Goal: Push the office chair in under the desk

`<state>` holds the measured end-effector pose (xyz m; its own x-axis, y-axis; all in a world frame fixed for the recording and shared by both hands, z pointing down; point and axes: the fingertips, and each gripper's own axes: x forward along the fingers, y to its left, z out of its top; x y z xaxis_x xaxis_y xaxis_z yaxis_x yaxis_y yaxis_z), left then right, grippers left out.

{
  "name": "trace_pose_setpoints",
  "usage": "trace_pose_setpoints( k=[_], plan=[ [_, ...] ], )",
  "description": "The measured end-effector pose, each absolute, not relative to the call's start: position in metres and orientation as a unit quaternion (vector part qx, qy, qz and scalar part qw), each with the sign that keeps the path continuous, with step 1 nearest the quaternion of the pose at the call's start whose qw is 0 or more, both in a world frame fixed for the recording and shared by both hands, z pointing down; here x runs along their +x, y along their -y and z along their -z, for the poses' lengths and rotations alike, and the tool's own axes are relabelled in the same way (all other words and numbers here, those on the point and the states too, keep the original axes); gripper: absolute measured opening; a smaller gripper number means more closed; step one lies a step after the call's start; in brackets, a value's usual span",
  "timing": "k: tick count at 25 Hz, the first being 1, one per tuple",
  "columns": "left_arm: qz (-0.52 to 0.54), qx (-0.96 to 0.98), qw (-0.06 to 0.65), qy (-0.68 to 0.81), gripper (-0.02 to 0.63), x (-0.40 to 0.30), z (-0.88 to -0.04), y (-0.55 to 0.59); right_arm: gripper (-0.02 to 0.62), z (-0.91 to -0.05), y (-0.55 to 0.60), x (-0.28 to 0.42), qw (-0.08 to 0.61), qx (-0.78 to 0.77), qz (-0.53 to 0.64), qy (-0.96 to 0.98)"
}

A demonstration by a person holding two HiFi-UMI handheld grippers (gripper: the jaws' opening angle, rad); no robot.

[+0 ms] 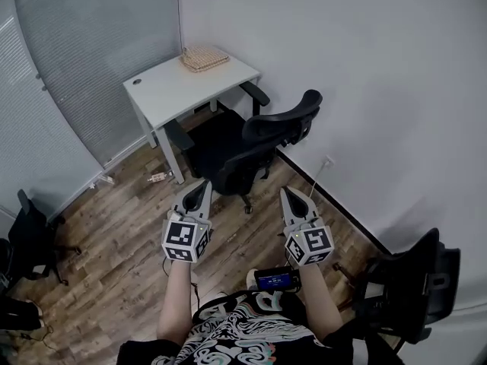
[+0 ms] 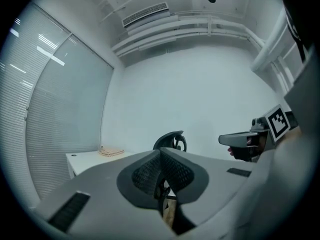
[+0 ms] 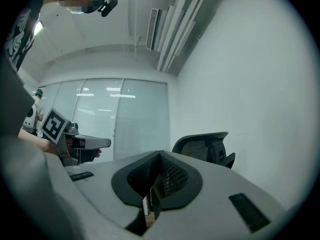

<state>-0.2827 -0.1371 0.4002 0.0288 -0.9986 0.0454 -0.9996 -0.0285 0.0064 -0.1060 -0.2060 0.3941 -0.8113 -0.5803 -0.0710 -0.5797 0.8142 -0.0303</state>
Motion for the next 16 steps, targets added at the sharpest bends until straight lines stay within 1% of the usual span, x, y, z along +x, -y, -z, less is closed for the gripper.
trace_pose_setpoints(
  k=[3, 7, 11, 16],
  plan=[
    [-0.030, 0.723, 0.015, 0.690, 0.020, -0.276, -0.404, 0.134, 0.014, -0.395, 0.200, -0.102, 0.052, -0.309, 0.024, -0.949],
    [-0.041, 0.729, -0.002, 0.684, 0.020, -0.268, -0.404, 0.132, 0.014, -0.398, 0.194, -0.095, 0.048, -0.312, 0.025, -0.948],
    [-0.042, 0.727, 0.011, 0.686, 0.021, -0.267, -0.414, 0.131, 0.014, -0.399, 0.194, -0.085, 0.050, -0.321, 0.027, -0.945],
    [-0.052, 0.729, 0.009, 0.682, 0.021, -0.260, -0.415, 0.131, 0.014, -0.401, 0.194, -0.075, 0.050, -0.329, 0.024, -0.943]
  ],
)
